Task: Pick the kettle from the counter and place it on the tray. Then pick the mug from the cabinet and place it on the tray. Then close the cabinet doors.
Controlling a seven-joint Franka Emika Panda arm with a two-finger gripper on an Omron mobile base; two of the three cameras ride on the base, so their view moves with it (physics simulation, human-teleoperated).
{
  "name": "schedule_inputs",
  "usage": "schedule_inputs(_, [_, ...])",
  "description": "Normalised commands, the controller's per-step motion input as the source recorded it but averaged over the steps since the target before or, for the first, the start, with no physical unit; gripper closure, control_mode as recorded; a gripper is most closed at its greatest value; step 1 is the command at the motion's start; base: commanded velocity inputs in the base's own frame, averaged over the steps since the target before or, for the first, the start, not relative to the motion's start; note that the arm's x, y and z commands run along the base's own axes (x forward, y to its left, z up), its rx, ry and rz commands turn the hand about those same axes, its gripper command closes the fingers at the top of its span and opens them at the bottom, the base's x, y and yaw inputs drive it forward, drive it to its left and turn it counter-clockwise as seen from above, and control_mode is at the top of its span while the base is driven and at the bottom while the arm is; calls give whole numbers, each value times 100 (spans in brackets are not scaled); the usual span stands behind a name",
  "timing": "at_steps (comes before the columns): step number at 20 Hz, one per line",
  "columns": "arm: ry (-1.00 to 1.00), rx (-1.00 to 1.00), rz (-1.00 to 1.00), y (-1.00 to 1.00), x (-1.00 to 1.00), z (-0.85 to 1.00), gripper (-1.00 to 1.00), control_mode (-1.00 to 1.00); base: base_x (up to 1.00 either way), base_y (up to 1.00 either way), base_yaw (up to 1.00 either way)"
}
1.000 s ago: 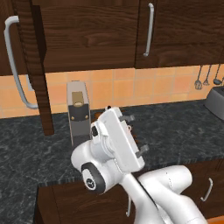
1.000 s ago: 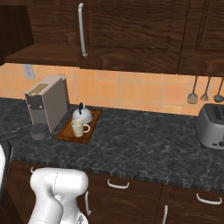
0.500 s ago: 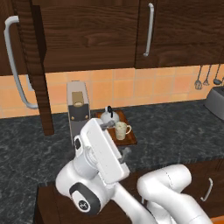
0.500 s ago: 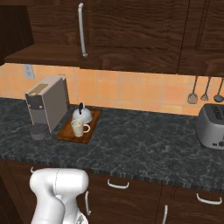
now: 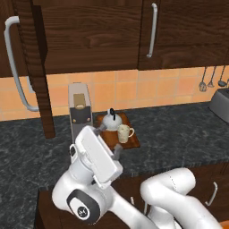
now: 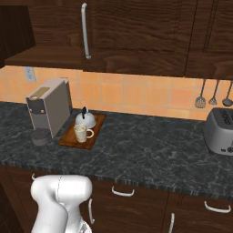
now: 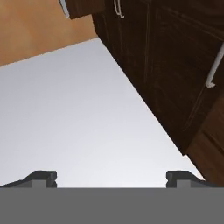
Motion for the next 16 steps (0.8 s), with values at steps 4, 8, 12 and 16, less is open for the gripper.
schedule_inputs(4, [14,0,2,57,26,-19,-100,-100,0,0,0])
schedule_inputs(8, [16,0,0,62,24,-5,-100,-100,0,0,0])
schedule_inputs(12, [24,0,1,61,46,-7,-100,-100,0,0,0])
schedule_inputs(16, [23,0,4,50,59,-17,-100,-100,0,0,0])
